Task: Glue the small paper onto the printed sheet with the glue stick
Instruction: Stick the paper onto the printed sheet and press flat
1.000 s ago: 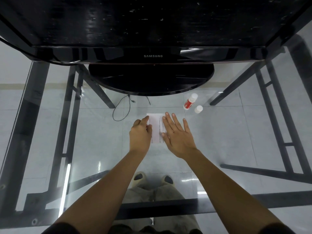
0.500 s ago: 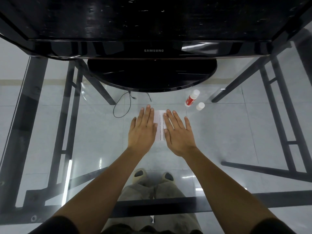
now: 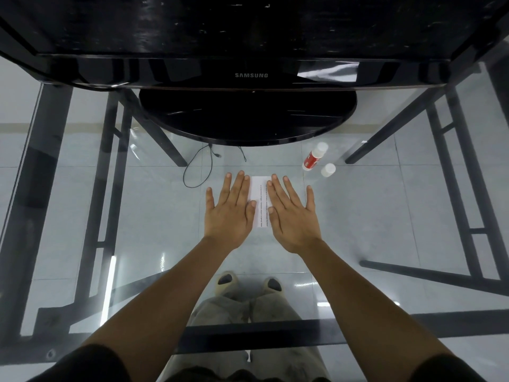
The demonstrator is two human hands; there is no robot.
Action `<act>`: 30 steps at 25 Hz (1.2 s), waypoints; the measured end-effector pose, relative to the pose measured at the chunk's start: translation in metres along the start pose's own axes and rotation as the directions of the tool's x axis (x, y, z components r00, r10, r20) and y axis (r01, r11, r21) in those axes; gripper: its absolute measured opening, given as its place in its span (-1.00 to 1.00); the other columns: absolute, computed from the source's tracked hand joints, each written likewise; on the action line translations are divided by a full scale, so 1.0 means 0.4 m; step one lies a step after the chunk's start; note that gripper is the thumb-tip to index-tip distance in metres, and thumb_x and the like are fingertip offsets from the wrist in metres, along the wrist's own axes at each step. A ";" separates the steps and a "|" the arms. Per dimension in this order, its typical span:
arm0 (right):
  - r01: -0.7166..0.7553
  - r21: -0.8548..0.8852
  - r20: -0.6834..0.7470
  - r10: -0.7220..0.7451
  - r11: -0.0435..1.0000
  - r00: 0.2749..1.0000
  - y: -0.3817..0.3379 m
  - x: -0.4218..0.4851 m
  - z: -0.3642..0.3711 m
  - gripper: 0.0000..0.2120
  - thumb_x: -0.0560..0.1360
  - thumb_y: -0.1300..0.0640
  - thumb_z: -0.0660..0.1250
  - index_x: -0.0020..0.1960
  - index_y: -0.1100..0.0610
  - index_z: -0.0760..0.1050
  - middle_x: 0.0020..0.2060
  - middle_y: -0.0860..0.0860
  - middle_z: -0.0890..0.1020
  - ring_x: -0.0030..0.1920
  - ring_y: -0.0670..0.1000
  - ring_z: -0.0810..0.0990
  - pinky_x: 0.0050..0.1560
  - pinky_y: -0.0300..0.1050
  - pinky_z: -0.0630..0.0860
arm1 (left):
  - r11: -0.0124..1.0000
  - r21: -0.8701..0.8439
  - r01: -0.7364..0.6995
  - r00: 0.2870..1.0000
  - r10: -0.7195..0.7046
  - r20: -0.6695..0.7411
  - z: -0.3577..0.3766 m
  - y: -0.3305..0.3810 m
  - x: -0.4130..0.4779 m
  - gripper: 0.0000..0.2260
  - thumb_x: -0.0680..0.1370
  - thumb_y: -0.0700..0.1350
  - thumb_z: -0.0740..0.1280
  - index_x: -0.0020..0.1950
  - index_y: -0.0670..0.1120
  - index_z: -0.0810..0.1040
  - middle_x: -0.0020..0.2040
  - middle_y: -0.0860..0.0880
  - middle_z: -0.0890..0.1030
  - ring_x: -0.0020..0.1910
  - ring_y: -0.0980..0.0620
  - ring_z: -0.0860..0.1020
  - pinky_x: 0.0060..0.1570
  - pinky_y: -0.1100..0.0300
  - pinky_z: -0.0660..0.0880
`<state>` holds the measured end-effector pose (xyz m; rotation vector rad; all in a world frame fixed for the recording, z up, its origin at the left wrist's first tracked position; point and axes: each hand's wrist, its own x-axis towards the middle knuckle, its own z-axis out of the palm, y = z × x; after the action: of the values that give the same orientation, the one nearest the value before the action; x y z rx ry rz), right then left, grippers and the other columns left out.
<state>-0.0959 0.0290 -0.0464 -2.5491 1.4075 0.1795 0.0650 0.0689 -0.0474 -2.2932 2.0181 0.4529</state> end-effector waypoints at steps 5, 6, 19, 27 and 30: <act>-0.018 -0.034 0.018 0.019 0.999 1.000 -0.001 0.002 0.001 -0.42 0.55 -0.19 -0.26 0.50 0.00 -0.24 0.52 -0.07 -0.14 0.46 -0.01 -0.33 0.40 0.19 -0.34 | 1.000 0.003 0.018 1.000 -0.018 0.016 -0.005 0.006 -0.002 -0.47 0.54 0.17 -0.32 0.45 0.01 -0.38 0.54 0.02 -0.22 0.49 -0.01 -0.29 0.35 -0.10 -0.32; -0.017 -0.037 0.018 0.018 0.999 1.000 0.000 0.001 0.002 -0.42 0.54 -0.20 -0.27 0.50 -0.01 -0.25 0.52 -0.06 -0.13 0.46 -0.01 -0.32 0.40 0.19 -0.33 | 1.000 0.011 0.024 1.000 -0.024 0.018 -0.005 0.009 0.000 -0.47 0.55 0.17 -0.32 0.45 0.00 -0.38 0.54 0.02 -0.23 0.48 -0.02 -0.30 0.34 -0.11 -0.33; -0.017 -0.005 0.006 0.017 1.000 1.000 0.001 -0.002 -0.004 -0.41 0.53 -0.19 -0.26 0.51 0.00 -0.19 0.53 -0.05 -0.10 0.51 0.04 -0.19 0.41 0.22 -0.26 | 0.848 0.258 -0.464 0.880 0.475 0.022 -0.016 -0.090 -0.114 -0.47 0.57 0.24 -0.17 0.48 0.05 0.03 0.47 0.05 0.09 0.46 -0.12 0.03 0.26 -0.38 -0.11; -0.017 0.016 -0.003 0.017 1.000 1.000 0.000 -0.001 -0.003 -0.42 0.54 -0.17 -0.25 0.51 0.00 -0.17 0.53 -0.07 -0.08 0.51 0.03 -0.17 0.41 0.21 -0.27 | 0.851 0.287 -0.440 0.895 0.443 0.056 -0.029 -0.133 -0.136 -0.43 0.56 0.22 -0.14 0.44 -0.04 0.27 0.44 -0.03 0.31 0.44 -0.19 0.16 0.20 -0.47 0.09; -0.014 0.028 -0.014 0.015 1.000 1.000 0.002 -0.001 -0.001 -0.43 0.56 -0.18 -0.22 0.51 0.00 -0.16 0.53 -0.07 -0.07 0.51 0.02 -0.17 0.41 0.20 -0.27 | 0.895 0.228 -0.384 0.922 0.387 0.037 -0.034 -0.087 -0.122 -0.41 0.56 0.23 -0.16 0.46 -0.06 0.20 0.46 -0.04 0.28 0.45 -0.16 0.15 0.22 -0.44 0.02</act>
<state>-0.0969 0.0287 -0.0459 -2.5235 1.4240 0.1429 0.0966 0.1178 -0.0275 -1.7666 2.3925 0.2053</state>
